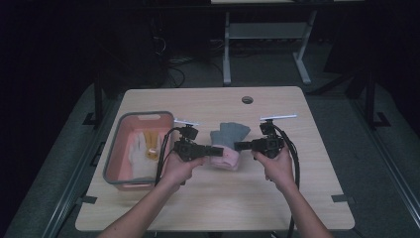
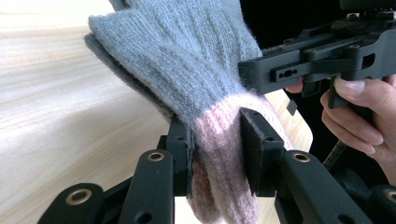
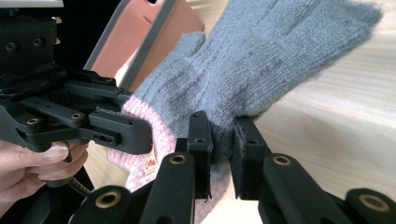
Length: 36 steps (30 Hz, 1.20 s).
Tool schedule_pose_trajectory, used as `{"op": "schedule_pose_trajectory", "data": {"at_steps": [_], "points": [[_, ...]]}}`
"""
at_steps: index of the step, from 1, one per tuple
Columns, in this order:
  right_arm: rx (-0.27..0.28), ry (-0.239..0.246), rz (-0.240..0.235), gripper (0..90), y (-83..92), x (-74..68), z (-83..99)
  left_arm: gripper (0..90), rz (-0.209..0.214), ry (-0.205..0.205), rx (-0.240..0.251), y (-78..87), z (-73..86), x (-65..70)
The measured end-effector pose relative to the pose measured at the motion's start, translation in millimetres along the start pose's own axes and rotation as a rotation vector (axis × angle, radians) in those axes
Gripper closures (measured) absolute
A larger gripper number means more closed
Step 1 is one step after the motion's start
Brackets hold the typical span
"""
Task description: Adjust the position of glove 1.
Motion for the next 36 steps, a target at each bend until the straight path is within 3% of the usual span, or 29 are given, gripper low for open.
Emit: {"op": "schedule_pose_trajectory", "data": {"at_steps": [36], "points": [[-0.036,0.047,-0.074,79.0,-32.5,-42.7,-21.1,67.3,-0.019,0.014,0.034,56.4,-2.4,-22.8]]}}
Point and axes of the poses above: each handheld gripper's, and its own axes: y roughly backward along the jaws, z roughly out of its underside, x roughly to its right, the point moved 1 cm from there along -y, roughly forward along the jaws, and after that the axes turned 12 degrees about -y, right-handed, at the moved point
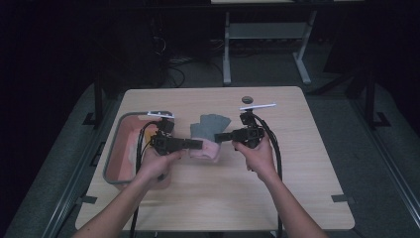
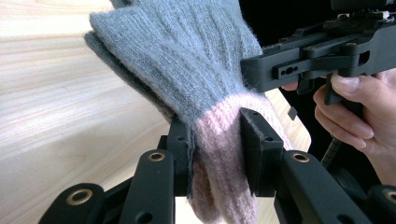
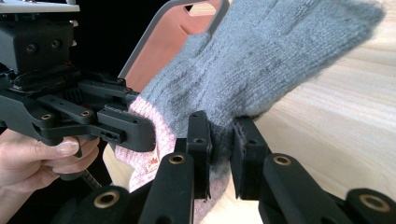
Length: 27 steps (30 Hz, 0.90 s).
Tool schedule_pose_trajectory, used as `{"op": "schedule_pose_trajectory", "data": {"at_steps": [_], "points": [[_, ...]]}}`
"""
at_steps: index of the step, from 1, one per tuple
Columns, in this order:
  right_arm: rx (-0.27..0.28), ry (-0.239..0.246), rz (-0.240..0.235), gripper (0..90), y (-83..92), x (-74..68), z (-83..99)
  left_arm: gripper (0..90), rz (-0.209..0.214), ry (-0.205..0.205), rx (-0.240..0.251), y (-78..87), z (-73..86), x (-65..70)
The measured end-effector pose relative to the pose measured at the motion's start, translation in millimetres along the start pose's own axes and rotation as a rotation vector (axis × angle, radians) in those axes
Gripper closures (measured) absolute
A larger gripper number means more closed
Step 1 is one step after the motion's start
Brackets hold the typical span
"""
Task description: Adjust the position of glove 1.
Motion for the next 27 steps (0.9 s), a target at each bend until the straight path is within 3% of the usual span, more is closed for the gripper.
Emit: {"op": "schedule_pose_trajectory", "data": {"at_steps": [27], "points": [[-0.028,0.022,-0.044,78.7,-32.6,-23.2,-16.3,67.6,-0.045,0.015,0.025,37.0,1.7,-18.9]]}}
Point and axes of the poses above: each handheld gripper's, and its own axes: y roughly backward along the jaws, z roughly out of its underside, x roughly to its right, the point moved 1 cm from there along -y, roughly forward along the jaws, and after that the axes turned 12 degrees about -y, right-handed, at the moved point
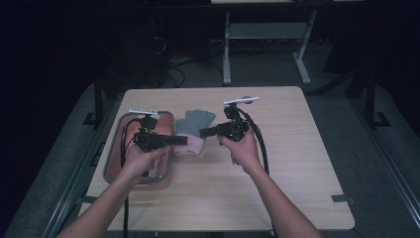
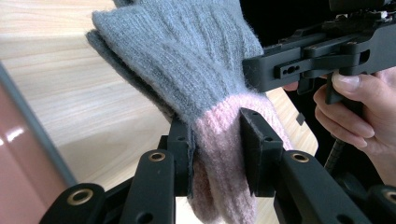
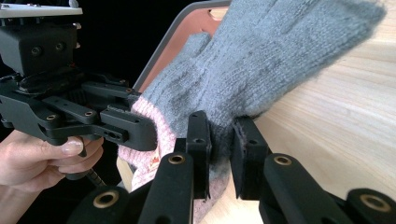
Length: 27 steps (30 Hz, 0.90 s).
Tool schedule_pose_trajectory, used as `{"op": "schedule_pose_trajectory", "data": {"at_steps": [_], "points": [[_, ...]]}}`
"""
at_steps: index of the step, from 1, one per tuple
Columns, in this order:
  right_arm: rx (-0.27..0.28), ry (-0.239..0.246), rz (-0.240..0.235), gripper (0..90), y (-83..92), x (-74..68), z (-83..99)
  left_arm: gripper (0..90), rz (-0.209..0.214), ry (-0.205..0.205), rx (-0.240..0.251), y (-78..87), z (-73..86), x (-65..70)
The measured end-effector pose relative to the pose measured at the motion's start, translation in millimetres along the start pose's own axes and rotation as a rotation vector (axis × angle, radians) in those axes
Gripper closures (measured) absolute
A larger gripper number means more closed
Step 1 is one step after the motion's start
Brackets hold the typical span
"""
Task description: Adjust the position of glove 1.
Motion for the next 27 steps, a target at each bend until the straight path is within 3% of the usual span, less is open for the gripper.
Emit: {"op": "schedule_pose_trajectory", "data": {"at_steps": [27], "points": [[-0.053,0.02,-0.026,77.6,-36.0,-24.6,-15.9,67.9,-0.055,0.03,0.035,37.2,6.4,-18.1]]}}
Point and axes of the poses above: each handheld gripper's, and its own axes: y roughly backward along the jaws, z roughly out of its underside, x roughly to its right, the point moved 1 cm from there along -y, roughly forward along the jaws, and after that the axes turned 12 degrees about -y, right-handed, at the moved point
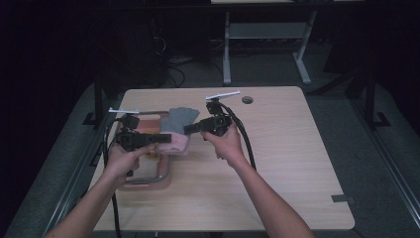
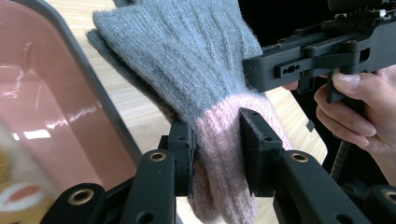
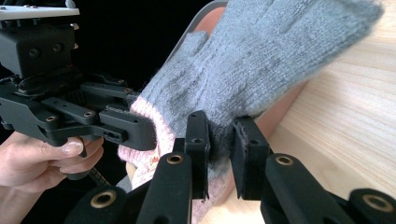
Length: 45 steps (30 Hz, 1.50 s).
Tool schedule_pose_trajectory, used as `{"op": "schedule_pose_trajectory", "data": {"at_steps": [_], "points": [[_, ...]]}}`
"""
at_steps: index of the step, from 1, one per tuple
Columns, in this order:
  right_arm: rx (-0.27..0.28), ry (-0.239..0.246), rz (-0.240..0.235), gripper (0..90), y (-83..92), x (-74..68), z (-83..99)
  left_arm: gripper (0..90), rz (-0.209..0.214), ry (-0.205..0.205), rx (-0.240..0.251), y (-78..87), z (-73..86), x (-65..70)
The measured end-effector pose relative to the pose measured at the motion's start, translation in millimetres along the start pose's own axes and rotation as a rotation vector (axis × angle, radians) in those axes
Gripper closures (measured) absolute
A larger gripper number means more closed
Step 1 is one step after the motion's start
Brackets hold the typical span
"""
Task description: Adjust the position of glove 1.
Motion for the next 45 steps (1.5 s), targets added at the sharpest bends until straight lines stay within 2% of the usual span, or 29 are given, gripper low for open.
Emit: {"op": "schedule_pose_trajectory", "data": {"at_steps": [8,15,26,45], "points": [[-0.016,0.014,-0.007,77.5,-14.1,-8.8,-4.9,67.9,-0.02,0.009,0.011,13.5,3.5,-7.5],[-0.029,0.011,-0.017,77.2,-25.5,-11.2,-7.0,68.1,-0.032,0.019,0.017,21.2,7.4,-12.8],[-0.042,0.03,-0.019,76.8,-36.2,-19.4,-11.4,68.6,-0.048,0.02,0.028,32.9,9.8,-18.9],[-0.066,0.019,-0.04,75.6,-55.2,-24.3,-15.3,69.1,-0.062,0.037,0.047,49.6,17.2,-30.7]]}}
Point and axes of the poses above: each handheld gripper's, and its own axes: y roughly backward along the jaws, z roughly out of its underside, x roughly to its right, the point moved 1 cm from there along -y, roughly forward along the jaws, and after that the axes turned 12 degrees about -y, right-handed, at the moved point
